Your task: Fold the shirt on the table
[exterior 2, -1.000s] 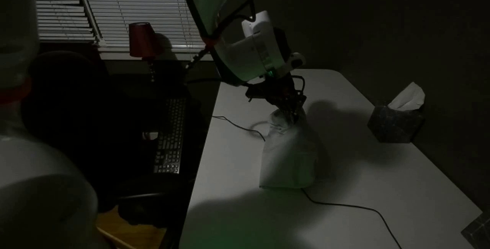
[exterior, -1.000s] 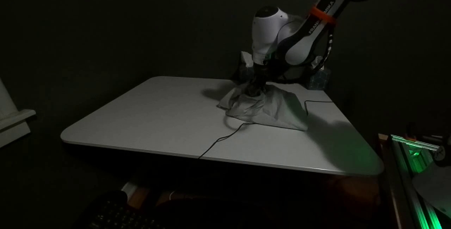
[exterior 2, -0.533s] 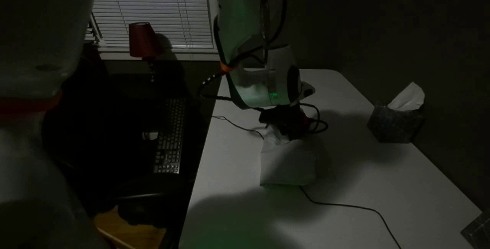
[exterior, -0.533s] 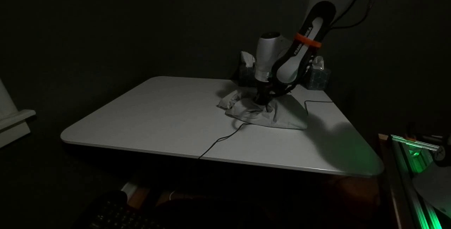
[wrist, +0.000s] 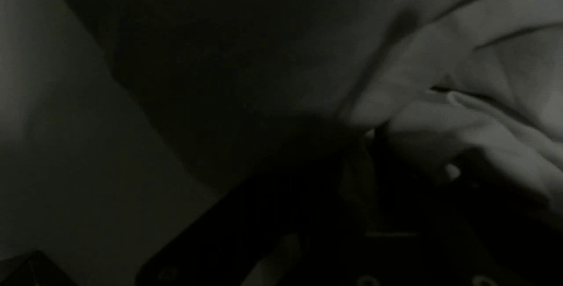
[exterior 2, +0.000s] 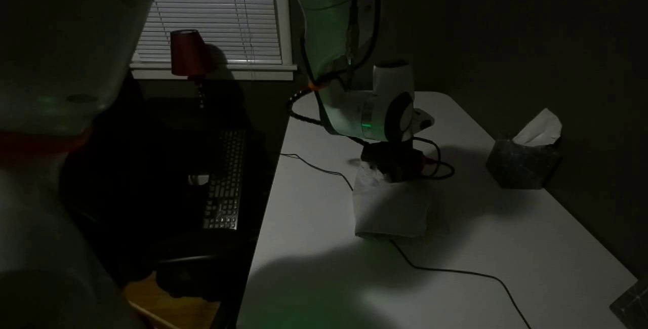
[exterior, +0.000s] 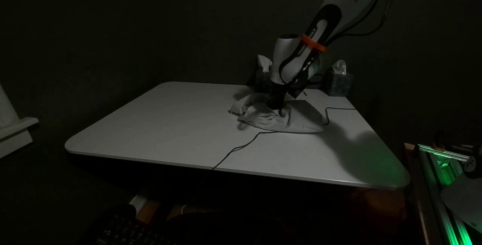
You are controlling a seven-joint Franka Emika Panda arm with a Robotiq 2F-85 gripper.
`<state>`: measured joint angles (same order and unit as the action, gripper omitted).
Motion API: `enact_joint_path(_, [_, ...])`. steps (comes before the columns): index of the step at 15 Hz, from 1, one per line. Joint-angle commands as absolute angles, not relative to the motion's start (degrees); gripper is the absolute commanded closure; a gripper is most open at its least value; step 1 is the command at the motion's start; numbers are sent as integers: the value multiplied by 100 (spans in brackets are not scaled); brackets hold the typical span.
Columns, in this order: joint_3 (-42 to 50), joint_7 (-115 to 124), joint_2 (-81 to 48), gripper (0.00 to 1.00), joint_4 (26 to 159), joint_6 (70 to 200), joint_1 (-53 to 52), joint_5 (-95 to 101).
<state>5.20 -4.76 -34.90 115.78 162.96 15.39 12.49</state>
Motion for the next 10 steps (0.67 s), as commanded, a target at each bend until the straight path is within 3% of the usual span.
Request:
enact_joint_path(1, [242, -764, -3320, 35, 11420, 15688, 1703, 552])
enact_joint_path(6, [523, -237, -2834, 0, 11171, 14579, 1368, 121])
enact_joint_path(10, [760, 310, -2534, 0, 11067, 14205, 1154, 200])
